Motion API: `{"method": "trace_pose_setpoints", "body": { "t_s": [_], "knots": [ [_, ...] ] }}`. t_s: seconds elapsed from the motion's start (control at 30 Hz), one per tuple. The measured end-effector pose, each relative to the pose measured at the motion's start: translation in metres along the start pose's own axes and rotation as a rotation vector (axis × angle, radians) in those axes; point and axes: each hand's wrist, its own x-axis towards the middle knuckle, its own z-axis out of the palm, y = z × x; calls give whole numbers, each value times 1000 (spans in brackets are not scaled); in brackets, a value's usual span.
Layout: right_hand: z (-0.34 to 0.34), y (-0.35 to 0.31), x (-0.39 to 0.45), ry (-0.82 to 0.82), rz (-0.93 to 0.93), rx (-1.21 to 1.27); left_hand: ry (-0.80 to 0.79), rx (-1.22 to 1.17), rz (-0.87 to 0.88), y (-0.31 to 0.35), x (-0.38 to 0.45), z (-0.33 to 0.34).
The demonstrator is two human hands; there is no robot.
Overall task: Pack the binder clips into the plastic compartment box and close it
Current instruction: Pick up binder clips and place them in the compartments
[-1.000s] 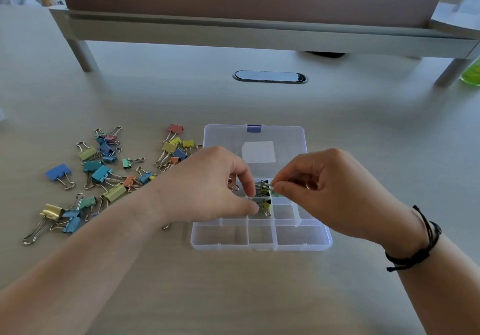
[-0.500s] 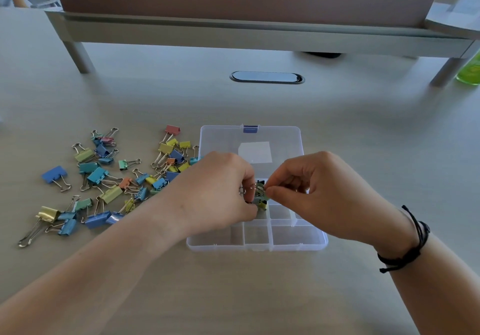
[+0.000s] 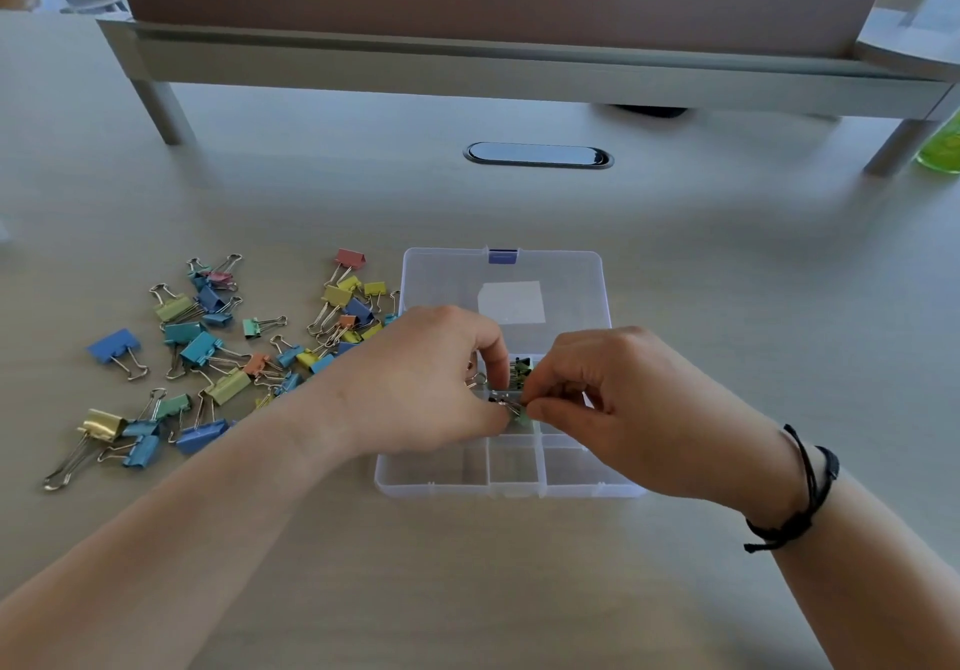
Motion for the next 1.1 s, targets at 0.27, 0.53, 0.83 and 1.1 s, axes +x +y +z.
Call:
{"method": "trace_pose_setpoints", "body": {
  "t_s": [0.27, 0.53, 0.83, 1.1],
  "knots": [
    [-1, -9, 4, -102, -16, -167, -116, -113, 42, -5, -1, -10],
    [-8, -33, 20, -200, 91, -386, -130, -111, 26, -5, -1, -11],
    [-8, -38, 30, -230, 64, -491, -111, -189, 19, -6, 2, -12],
    [-5, -28, 19, -145, 94, -382, -121, -220, -4, -5, 1, -12]
  ]
}}
